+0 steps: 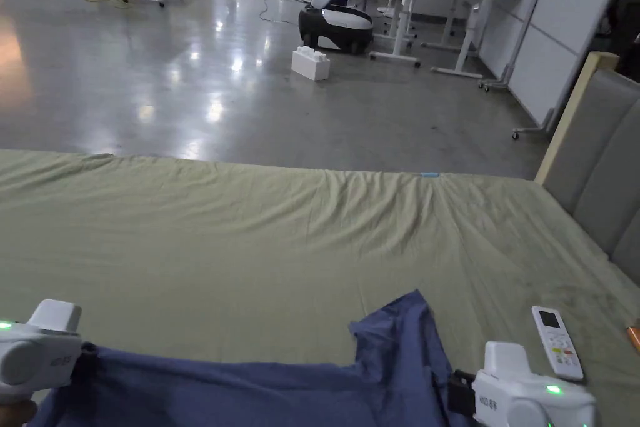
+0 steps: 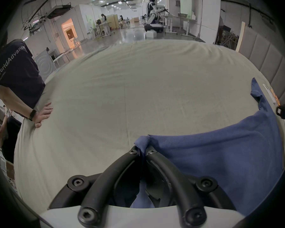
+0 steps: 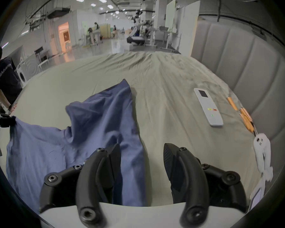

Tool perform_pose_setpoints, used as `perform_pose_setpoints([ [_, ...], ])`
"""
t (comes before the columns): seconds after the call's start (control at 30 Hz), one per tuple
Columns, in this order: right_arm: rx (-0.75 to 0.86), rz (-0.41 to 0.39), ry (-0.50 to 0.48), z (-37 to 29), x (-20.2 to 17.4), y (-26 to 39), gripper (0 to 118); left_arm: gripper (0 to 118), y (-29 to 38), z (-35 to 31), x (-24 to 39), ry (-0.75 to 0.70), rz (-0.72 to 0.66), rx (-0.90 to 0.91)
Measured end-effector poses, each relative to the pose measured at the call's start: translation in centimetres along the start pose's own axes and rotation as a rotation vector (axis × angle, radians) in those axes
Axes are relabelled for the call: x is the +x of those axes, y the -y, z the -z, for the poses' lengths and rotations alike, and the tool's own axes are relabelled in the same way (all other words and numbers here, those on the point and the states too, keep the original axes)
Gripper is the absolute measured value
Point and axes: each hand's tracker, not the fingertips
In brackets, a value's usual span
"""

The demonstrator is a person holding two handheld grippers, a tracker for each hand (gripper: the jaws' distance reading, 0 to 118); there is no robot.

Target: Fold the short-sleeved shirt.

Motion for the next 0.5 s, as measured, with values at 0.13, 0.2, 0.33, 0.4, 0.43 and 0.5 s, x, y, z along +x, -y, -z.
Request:
perform_pose_setpoints([
  [0.13,-0.135,-0.049,-0.024,3.6,-0.7,-1.5,59,5,0.3,-2.1,-0.7,-0.001,-0.022,0.037],
  [0.2,-0.182,-0.071,-0.02,4.7,-1.3,-1.4,58,5,0.4,-2.8,-0.8,-0.008,-0.018,0.048],
  [0.33,-0.165,-0.109,0.005,4.6,-2.8,-1.2,53,5,0.8,-3.2,-0.9,-0.02,-0.008,0.053],
  [0.4,-0.162,-0.14,-0.003,4.5,-3.8,-1.0,30,5,1.0,-3.1,-0.7,-0.024,-0.009,0.055],
  [0.43,-0.157,-0.181,0.005,4.5,-4.5,-0.9,18,5,1.1,-3.2,-0.5,-0.027,-0.007,0.057],
  [0.5,-0.16,-0.232,0.027,4.6,-5.4,-0.8,5,5,1.3,-3.6,-0.1,-0.029,-0.005,0.059],
])
